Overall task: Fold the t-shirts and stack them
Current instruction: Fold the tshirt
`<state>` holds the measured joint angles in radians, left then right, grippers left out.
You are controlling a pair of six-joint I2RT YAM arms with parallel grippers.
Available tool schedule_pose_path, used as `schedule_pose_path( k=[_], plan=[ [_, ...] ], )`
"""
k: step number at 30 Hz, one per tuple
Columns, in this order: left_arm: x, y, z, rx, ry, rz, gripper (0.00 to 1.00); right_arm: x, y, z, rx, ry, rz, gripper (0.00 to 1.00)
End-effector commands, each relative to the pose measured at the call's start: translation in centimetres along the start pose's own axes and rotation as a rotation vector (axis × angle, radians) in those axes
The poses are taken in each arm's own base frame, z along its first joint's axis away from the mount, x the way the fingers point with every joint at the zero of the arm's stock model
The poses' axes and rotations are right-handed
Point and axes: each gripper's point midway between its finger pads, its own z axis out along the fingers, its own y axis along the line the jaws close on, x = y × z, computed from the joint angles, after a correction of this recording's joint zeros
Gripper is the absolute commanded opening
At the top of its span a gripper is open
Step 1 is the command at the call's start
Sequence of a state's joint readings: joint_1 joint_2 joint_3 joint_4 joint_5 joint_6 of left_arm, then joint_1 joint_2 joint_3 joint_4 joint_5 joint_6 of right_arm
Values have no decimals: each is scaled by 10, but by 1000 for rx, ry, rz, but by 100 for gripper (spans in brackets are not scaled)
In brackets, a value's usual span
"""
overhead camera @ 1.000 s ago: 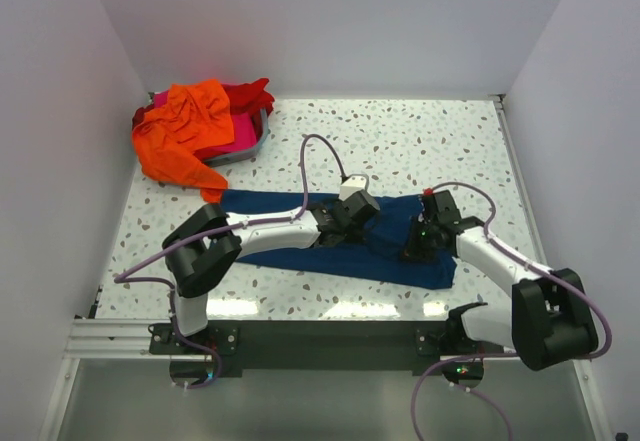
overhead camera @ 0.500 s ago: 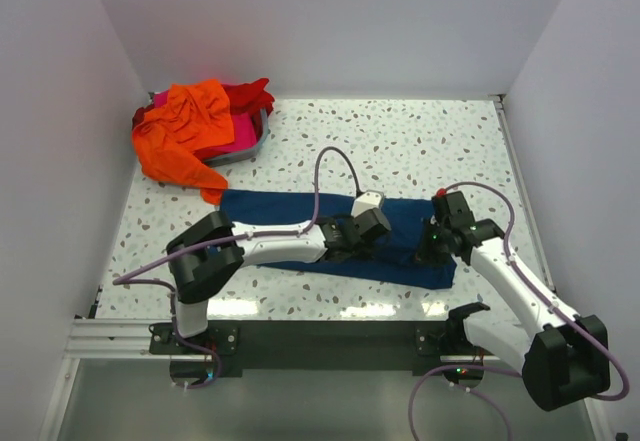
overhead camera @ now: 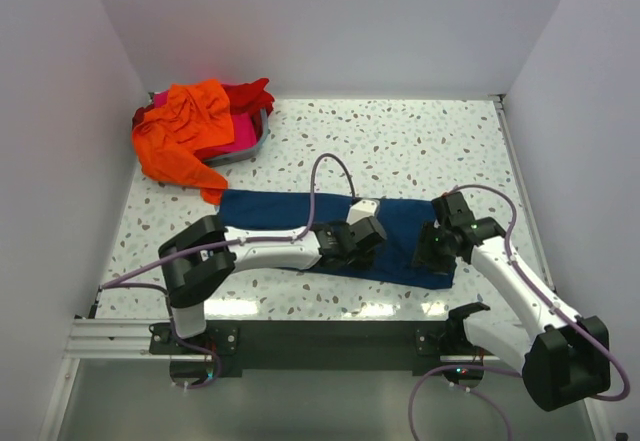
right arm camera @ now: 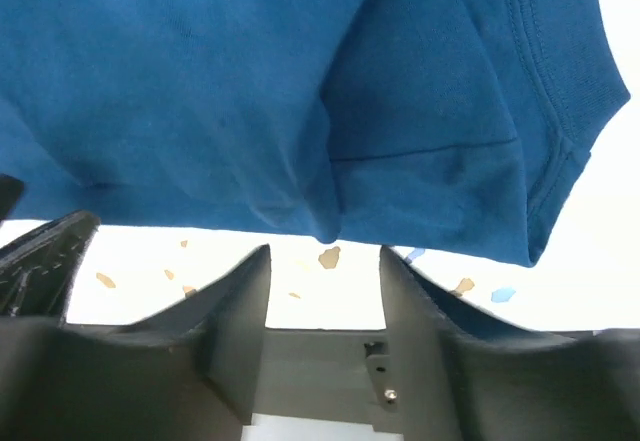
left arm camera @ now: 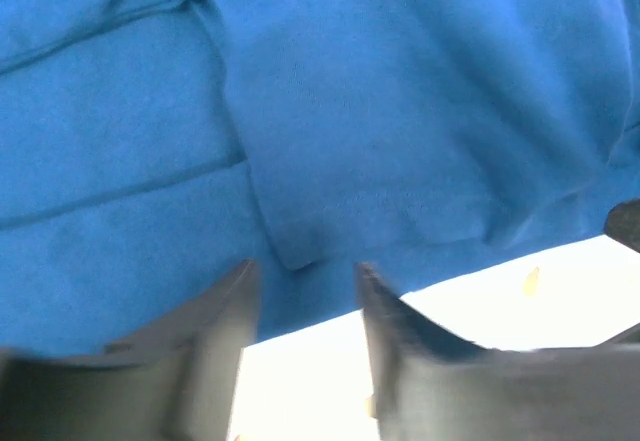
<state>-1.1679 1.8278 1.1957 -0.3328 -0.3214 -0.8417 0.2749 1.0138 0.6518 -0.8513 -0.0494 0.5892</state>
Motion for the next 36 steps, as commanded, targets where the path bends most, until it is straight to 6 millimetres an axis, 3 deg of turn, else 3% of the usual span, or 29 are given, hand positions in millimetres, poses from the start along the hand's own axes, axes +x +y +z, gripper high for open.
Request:
schedule_pose_path(
  k=[1, 3, 7, 10, 14, 18, 25, 32, 36],
  plan=[
    [-15, 3, -24, 0, -47, -15, 59, -13, 2, -17, 13, -51, 1, 53],
    [-27, 4, -36, -2, -83, -15, 69, -23, 9, -23, -10, -81, -2, 59],
    [-50, 11, -46, -21, -131, -5, 79, -51, 23, -33, -13, -131, -19, 61],
    [-61, 34, -39, -62, -132, -11, 80, -70, 36, -32, -30, -147, -18, 61],
    [-73, 82, -28, -131, -140, -25, 80, -91, 47, -20, -37, -160, -10, 61],
    [-70, 119, -19, -214, -147, 1, 81, -99, 55, 12, -41, -115, -4, 59],
    [-57, 158, -3, -289, -137, 21, 81, -88, 32, 63, 3, -7, 39, 58],
    [-42, 170, 8, -309, -131, 42, 81, -91, 7, 90, 33, 56, 81, 58],
    [-25, 171, 13, -279, -99, 34, 81, -106, 8, 102, 47, 69, 70, 58]
  ],
)
